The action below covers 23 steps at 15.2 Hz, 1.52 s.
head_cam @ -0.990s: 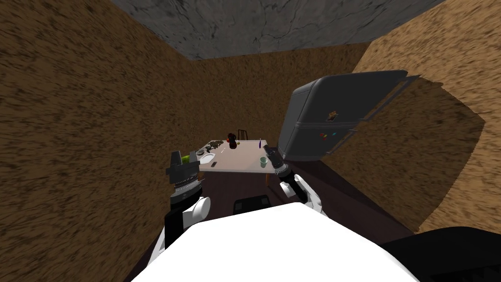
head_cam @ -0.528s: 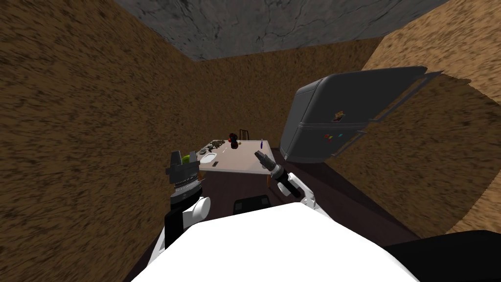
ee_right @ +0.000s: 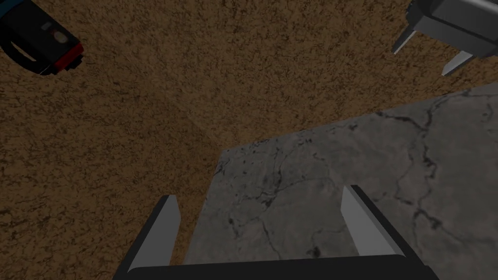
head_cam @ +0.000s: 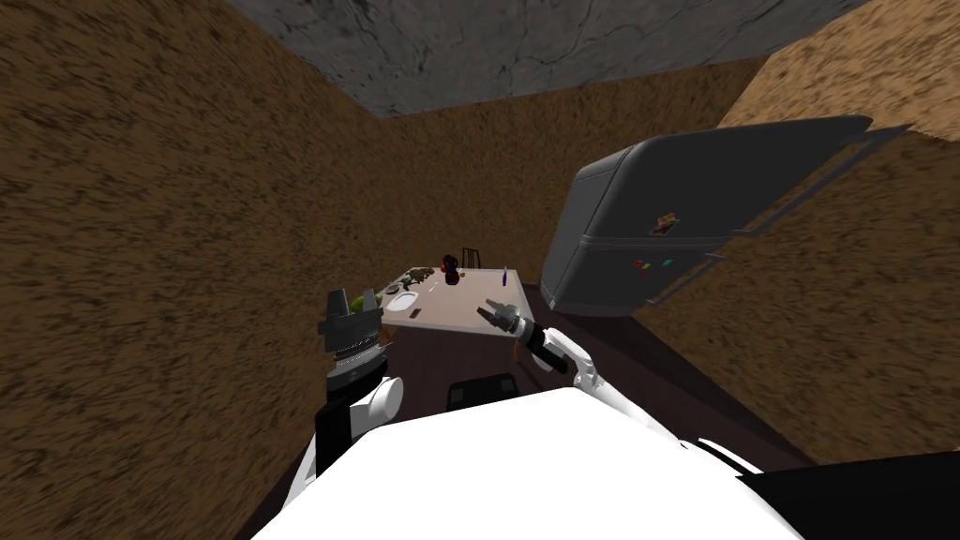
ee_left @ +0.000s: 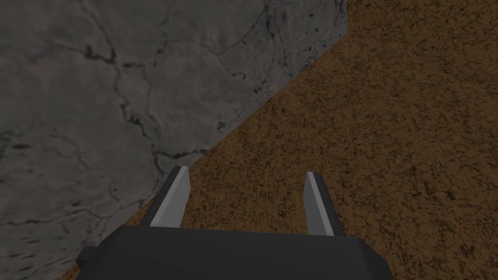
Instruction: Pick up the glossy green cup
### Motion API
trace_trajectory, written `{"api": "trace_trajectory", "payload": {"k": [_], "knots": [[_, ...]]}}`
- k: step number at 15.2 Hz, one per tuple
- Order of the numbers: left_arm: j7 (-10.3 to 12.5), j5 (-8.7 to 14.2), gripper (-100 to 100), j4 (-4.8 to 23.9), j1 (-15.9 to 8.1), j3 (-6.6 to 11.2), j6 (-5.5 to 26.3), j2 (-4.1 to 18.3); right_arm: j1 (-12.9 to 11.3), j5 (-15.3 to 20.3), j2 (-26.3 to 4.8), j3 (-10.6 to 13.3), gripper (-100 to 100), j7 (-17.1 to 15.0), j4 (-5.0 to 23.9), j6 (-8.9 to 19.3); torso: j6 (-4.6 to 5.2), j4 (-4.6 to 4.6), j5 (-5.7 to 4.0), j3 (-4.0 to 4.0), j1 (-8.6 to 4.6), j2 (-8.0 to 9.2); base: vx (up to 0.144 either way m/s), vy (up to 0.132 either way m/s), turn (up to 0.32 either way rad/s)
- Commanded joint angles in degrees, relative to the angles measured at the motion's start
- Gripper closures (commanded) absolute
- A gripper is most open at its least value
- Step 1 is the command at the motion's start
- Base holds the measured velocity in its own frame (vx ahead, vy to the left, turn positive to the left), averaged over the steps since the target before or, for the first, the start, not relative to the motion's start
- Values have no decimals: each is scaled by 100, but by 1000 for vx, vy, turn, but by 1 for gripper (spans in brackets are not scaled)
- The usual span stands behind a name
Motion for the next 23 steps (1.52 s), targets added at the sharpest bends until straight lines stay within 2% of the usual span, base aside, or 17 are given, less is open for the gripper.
{"api": "trace_trajectory", "payload": {"k": [1, 2, 4, 5, 7, 8, 10, 11, 14, 15, 17, 18, 20, 21, 23], "knots": [[0, 0, 0, 0, 0, 0, 0, 0, -57, 231, -104, 62, -100, -40, 34, 36, 0, 0, 0, 0, 0, 0, 25, -3, 41], [0, 0, 0, 0, 0, 0, 0, 0, -246, 397, -319, 276, -100, -86, 244, 79, 1, 0, 0, 1, 0, 1, 29, -4, 72], [0, 0, 0, 0, 0, 0, 0, 0, -246, 598, -319, 276, -100, -86, 244, 79, 0, 0, 0, 0, 0, 0, 29, -4, 59], [0, 0, 0, 0, 0, 0, 0, 0, -435, 769, -533, 493, -100, -133, 456, 122, 2, 0, 0, 1, 0, 2, 29, -2, 81], [0, 0, 0, 0, 0, 0, 0, 0, -435, 969, -533, 493, -100, -133, 456, 122, 1, 0, 0, 0, 0, 0, 28, -3, 56], [0, 0, 0, 0, 0, 0, 0, 0, -625, 1128, -747, 713, -100, -181, 670, 164, 2, 0, 0, 1, 0, 2, 29, 2, 75], [0, 0, 0, 0, 0, 0, 0, 0, -625, 1343, -747, 713, -100, -181, 670, 164, 1, 0, 1, 0, 1, 0, 28, -1, 60], [0, 0, 0, 0, 0, 0, 0, 0, -814, 1487, -959, 935, -100, -228, 884, 207, 2, 0, 0, 1, 1, 2, 26, -3, 78], [0, 0, 0, 0, 0, 0, 0, 0, -814, 1719, -959, 935, -100, -228, 884, 207, 2, 1, 0, 2, 1, 3, 21, -3, 39], [0, 0, 0, 0, 0, 0, 0, 0, -1002, 1925, -1168, 1159, -100, -276, 1099, 248, 3, 1, 0, 3, 2, 6, 18, 2, 56], [0, 0, 0, 0, 0, 0, 0, 0, -1002, 2094, -1168, 1159, -100, -276, 1099, 248, 1, 1, 1, 3, 2, 4, 22, 0, 67], [0, 0, 0, 0, 0, 0, 0, 0, -1187, 2271, -1374, 1384, -100, -323, 1312, 288, 2, 1, 1, 3, 2, 5, 25, -1, 81], [0, 0, 0, 0, 0, 0, 0, 0, -1187, 2469, -1374, 1384, -100, -323, 1312, 288, 1, 1, 1, 2, 1, 3, 26, -3, 64], [0, 0, 0, 0, 0, 0, 0, 0, -1370, 2663, -1575, 1609, -100, -371, 1516, 327, 2, 1, 0, 2, 1, 3, 29, 3, 77], [0, 0, 0, 0, 0, 0, 0, 0, -1370, 2840, -1575, 1609, -100, -371, 1523, 327, 1, 0, 1, 0, 2, 0, 27, 1, 63]]}}
